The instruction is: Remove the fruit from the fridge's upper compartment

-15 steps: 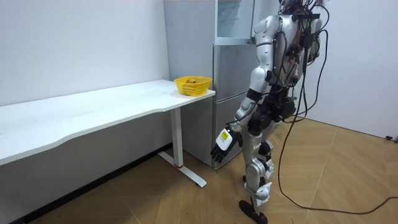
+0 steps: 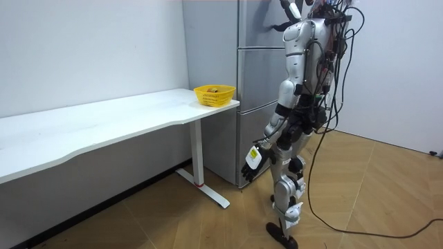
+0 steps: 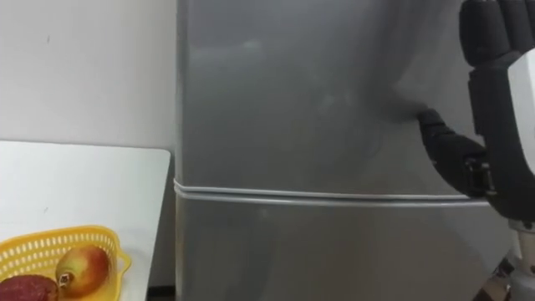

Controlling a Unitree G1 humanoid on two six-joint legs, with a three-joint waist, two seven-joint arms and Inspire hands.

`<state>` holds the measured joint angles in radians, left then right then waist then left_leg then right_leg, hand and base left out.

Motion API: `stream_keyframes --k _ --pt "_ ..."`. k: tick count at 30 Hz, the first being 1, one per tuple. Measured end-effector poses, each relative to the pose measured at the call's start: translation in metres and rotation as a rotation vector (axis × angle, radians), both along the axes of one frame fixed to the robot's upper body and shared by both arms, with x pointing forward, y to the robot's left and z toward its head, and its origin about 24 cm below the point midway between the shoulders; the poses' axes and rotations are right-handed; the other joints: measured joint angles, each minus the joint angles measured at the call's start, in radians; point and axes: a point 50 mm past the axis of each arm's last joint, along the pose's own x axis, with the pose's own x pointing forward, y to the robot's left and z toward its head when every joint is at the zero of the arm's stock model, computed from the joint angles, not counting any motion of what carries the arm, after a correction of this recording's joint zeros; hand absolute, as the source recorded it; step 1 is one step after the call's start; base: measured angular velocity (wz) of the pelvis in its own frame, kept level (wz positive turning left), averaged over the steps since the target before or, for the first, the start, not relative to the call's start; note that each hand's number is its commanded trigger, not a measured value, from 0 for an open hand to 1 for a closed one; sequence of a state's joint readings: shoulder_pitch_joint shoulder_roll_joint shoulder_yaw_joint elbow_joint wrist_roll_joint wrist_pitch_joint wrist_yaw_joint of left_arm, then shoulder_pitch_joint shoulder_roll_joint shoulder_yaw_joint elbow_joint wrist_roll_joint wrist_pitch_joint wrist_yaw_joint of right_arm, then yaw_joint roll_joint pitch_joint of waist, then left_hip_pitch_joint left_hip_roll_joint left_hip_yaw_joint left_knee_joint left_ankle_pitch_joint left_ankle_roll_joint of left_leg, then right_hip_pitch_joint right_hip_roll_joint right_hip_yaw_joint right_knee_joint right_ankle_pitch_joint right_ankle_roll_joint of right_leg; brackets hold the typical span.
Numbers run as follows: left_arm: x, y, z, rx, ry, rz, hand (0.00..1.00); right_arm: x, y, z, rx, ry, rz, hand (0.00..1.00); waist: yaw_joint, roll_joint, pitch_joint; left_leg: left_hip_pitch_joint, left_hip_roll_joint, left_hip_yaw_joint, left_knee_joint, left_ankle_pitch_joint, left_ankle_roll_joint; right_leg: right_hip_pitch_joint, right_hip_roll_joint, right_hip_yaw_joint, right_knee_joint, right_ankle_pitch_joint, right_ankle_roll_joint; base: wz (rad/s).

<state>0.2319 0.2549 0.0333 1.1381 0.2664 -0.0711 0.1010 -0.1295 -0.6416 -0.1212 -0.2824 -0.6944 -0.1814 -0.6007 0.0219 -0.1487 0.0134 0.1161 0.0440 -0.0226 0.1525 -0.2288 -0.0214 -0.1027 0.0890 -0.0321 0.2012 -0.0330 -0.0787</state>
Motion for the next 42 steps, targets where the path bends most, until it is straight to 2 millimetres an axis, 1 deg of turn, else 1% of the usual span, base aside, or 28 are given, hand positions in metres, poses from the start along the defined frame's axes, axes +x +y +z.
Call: stream_keyframes --k 3,6,8,9,10,11,13,14,15,17,19,20,22,23,24,25,26,27,28,29,30,31,32,33,34,37,38,42 --pt "-0.002 -0.002 -0.001 -0.007 0.006 0.003 0.00 0.001 -0.008 -0.006 0.072 -0.004 0.004 0.00 0.000 0.008 0.0009 0.013 0.003 -0.006 -0.001 -0.001 -0.001 0.024 0.002 -0.004 -0.017 0.003 0.000 0.08" --pt "-0.010 -0.005 -0.002 -0.012 0.021 0.011 0.00 -0.001 -0.021 -0.007 0.143 -0.032 -0.005 0.00 -0.014 0.018 -0.0022 0.016 0.003 -0.010 0.000 -0.003 0.002 0.033 0.002 -0.006 -0.019 -0.002 0.006 0.12" --pt "-0.015 -0.005 -0.002 -0.009 0.026 0.026 0.00 -0.008 -0.034 -0.005 0.174 -0.062 -0.036 0.00 -0.016 0.023 -0.0039 0.014 0.002 -0.010 0.000 -0.004 0.004 0.033 0.002 -0.008 -0.020 -0.005 0.009 0.09" --pt "-0.020 -0.005 -0.002 -0.008 0.032 0.049 0.00 -0.013 -0.043 -0.001 0.190 -0.103 -0.066 0.00 -0.019 0.025 -0.0067 0.014 0.001 -0.009 0.000 -0.005 0.006 0.034 0.001 -0.006 -0.019 -0.008 0.011 0.06" --pt "-0.026 -0.005 -0.002 -0.009 0.042 0.063 0.00 -0.017 -0.052 0.002 0.222 -0.150 -0.094 0.00 -0.021 0.035 -0.0076 0.014 0.001 -0.009 0.000 -0.006 0.008 0.035 0.001 -0.007 -0.019 -0.008 0.011 0.05" --pt "-0.030 -0.005 -0.002 -0.009 0.051 0.065 0.00 -0.020 -0.057 0.004 0.242 -0.175 -0.109 0.00 -0.021 0.036 -0.0108 0.015 0.001 -0.009 0.000 -0.007 0.009 0.037 0.000 -0.009 -0.020 -0.009 0.011 0.07" --pt "-0.034 -0.006 -0.002 -0.001 0.055 0.074 0.00 -0.030 -0.078 0.003 0.332 -0.256 -0.174 0.00 -0.038 0.042 -0.0167 0.018 0.000 -0.012 0.000 -0.009 0.013 0.043 -0.003 -0.016 -0.020 -0.012 0.010 0.15" --pt "-0.036 -0.007 -0.002 0.002 0.059 0.078 0.00 -0.032 -0.084 0.002 0.364 -0.267 -0.189 0.00 -0.044 0.047 -0.0140 0.019 0.000 -0.012 0.000 -0.010 0.013 0.047 -0.004 -0.019 -0.022 -0.013 0.010 0.19" --pt "-0.039 -0.007 -0.002 0.005 0.064 0.087 0.00 -0.039 -0.096 -0.003 0.427 -0.284 -0.226 0.00 -0.048 0.045 -0.0177 0.023 0.001 -0.011 -0.001 -0.010 0.014 0.055 -0.005 -0.024 -0.027 -0.015 0.011 0.11" --pt "-0.039 -0.007 -0.002 0.008 0.054 0.114 0.00 -0.052 -0.113 -0.011 0.533 -0.321 -0.283 0.00 -0.058 0.050 -0.0148 0.028 0.001 -0.011 -0.003 -0.012 0.016 0.060 -0.005 -0.026 -0.029 -0.019 0.013 0.08" --pt "-0.039 -0.007 -0.001 0.024 0.047 0.120 0.00 -0.069 -0.140 -0.030 0.682 -0.356 -0.396 0.00 -0.078 0.049 -0.0157 0.028 0.001 -0.010 -0.003 -0.015 0.018 0.064 -0.007 -0.029 -0.031 -0.026 0.019 0.09" --pt "-0.038 -0.006 -0.001 0.026 0.044 0.123 0.00 -0.074 -0.146 -0.036 0.722 -0.357 -0.430 0.00 -0.081 0.049 -0.0160 0.028 0.001 -0.008 -0.003 -0.016 0.018 0.064 -0.007 -0.026 -0.031 -0.027 0.021 0.00" --pt "-0.035 -0.004 0.000 0.038 0.034 0.134 0.00 -0.094 -0.168 -0.075 0.894 -0.314 -0.585 0.00 -0.092 0.052 -0.0159 0.028 0.001 -0.005 -0.004 -0.018 0.020 0.066 -0.008 -0.027 -0.032 -0.025 0.018 0.00" --pt "-0.035 -0.004 0.000 0.045 0.034 0.137 0.00 -0.099 -0.170 -0.088 0.940 -0.289 -0.621 0.00 -0.095 0.052 -0.0161 0.029 0.001 -0.004 -0.004 -0.018 0.021 0.065 -0.007 -0.026 -0.032 -0.025 0.018 -0.04" --pt "-0.034 -0.004 0.000 0.055 0.032 0.142 0.00 -0.110 -0.172 -0.114 1.030 -0.229 -0.697 0.00 -0.099 0.057 -0.0163 0.029 0.001 0.002 -0.007 -0.019 0.022 0.062 -0.007 -0.025 -0.031 -0.025 0.018 -0.14" --pt "-0.032 -0.005 0.000 0.061 0.026 0.144 0.00 -0.121 -0.171 -0.140 1.130 -0.178 -0.769 0.00 -0.098 0.064 -0.0166 0.029 0.001 0.009 -0.010 -0.020 0.023 0.058 -0.006 -0.021 -0.029 -0.026 0.019 -0.17" --pt "-0.032 -0.005 0.000 0.065 0.025 0.146 0.00 -0.126 -0.169 -0.153 1.181 -0.156 -0.803 0.00 -0.098 0.071 -0.0170 0.029 0.001 0.012 -0.010 -0.020 0.023 0.056 -0.005 -0.016 -0.028 -0.026 0.019 -0.22" --pt "-0.031 -0.006 -0.001 0.069 0.026 0.150 0.00 -0.137 -0.165 -0.181 1.257 -0.083 -0.881 0.00 -0.097 0.079 -0.0185 0.032 0.001 0.019 -0.013 -0.022 0.024 0.053 -0.002 -0.002 -0.027 -0.026 0.020 -0.14" --pt "-0.032 -0.009 -0.002 0.070 0.030 0.155 0.00 -0.150 -0.156 -0.210 1.331 0.024 -0.947 0.00 -0.100 0.082 -0.0199 0.034 0.001 0.020 -0.017 -0.022 0.024 0.053 -0.002 0.000 -0.026 -0.027 0.021 -0.11" --pt "-0.032 -0.010 -0.002 0.071 0.029 0.158 0.00 -0.156 -0.151 -0.225 1.373 0.083 -0.976 0.00 -0.100 0.101 -0.0198 0.035 0.001 0.021 -0.017 -0.022 0.024 0.054 -0.002 0.000 -0.024 -0.028 0.021 -0.06" --pt "-0.031 -0.014 -0.003 0.065 0.025 0.167 0.00 -0.168 -0.139 -0.255 1.460 0.218 -1.044 0.00 -0.100 0.092 -0.0183 0.038 0.001 0.026 -0.017 -0.022 0.025 0.051 -0.002 0.002 -0.017 -0.032 0.020 -0.04" --pt "-0.030 -0.018 -0.004 0.054 0.023 0.172 0.00 -0.181 -0.126 -0.282 1.554 0.344 -1.111 0.00 -0.100 0.104 -0.0189 0.041 0.000 0.026 -0.017 -0.023 0.026 0.050 -0.004 0.002 -0.010 -0.038 0.021 -0.03" --pt "-0.030 -0.020 -0.005 0.048 0.022 0.176 0.00 -0.187 -0.120 -0.293 1.597 0.398 -1.140 0.00 -0.098 0.110 -0.0192 0.042 0.000 0.026 -0.018 -0.023 0.027 0.049 -0.004 0.002 -0.007 -0.042 0.023 0.00" --pt "-0.029 -0.022 -0.006 0.040 0.026 0.186 0.00 -0.197 -0.107 -0.311 1.674 0.495 -1.173 0.00 -0.098 0.118 -0.0192 0.045 -0.002 0.026 -0.019 -0.024 0.028 0.045 -0.006 0.003 0.008 -0.053 0.024 0.00" --pt "-0.030 -0.022 -0.006 0.040 0.032 0.195 0.00 -0.205 -0.094 -0.326 1.743 0.591 -1.190 0.00 -0.099 0.119 -0.0193 0.050 -0.003 0.025 -0.019 -0.026 0.027 0.041 -0.011 0.002 0.024 -0.066 0.025 0.03" --pt "-0.034 -0.021 -0.006 0.026 0.029 0.261 0.00 -0.230 -0.074 -0.351 1.868 0.789 -1.232 0.00 -0.094 0.115 -0.0206 0.059 -0.002 0.018 -0.017 -0.028 0.025 0.045 -0.016 -0.007 0.040 -0.076 0.019 0.08" --pt "-0.035 -0.021 -0.006 0.025 0.035 0.262 0.00 -0.234 -0.071 -0.354 1.886 0.824 -1.233 0.00 -0.093 0.114 -0.0204 0.059 -0.002 0.017 -0.016 -0.028 0.025 0.045 -0.017 -0.009 0.040 -0.078 0.020 0.09" --pt "-0.039 -0.022 -0.007 0.012 0.067 0.273 0.00 -0.251 -0.046 -0.371 1.964 1.136 -1.177 0.00 -0.087 0.113 -0.0168 0.062 -0.002 0.013 -0.015 -0.028 0.024 0.054 -0.019 -0.016 0.035 -0.082 0.024 0.05"
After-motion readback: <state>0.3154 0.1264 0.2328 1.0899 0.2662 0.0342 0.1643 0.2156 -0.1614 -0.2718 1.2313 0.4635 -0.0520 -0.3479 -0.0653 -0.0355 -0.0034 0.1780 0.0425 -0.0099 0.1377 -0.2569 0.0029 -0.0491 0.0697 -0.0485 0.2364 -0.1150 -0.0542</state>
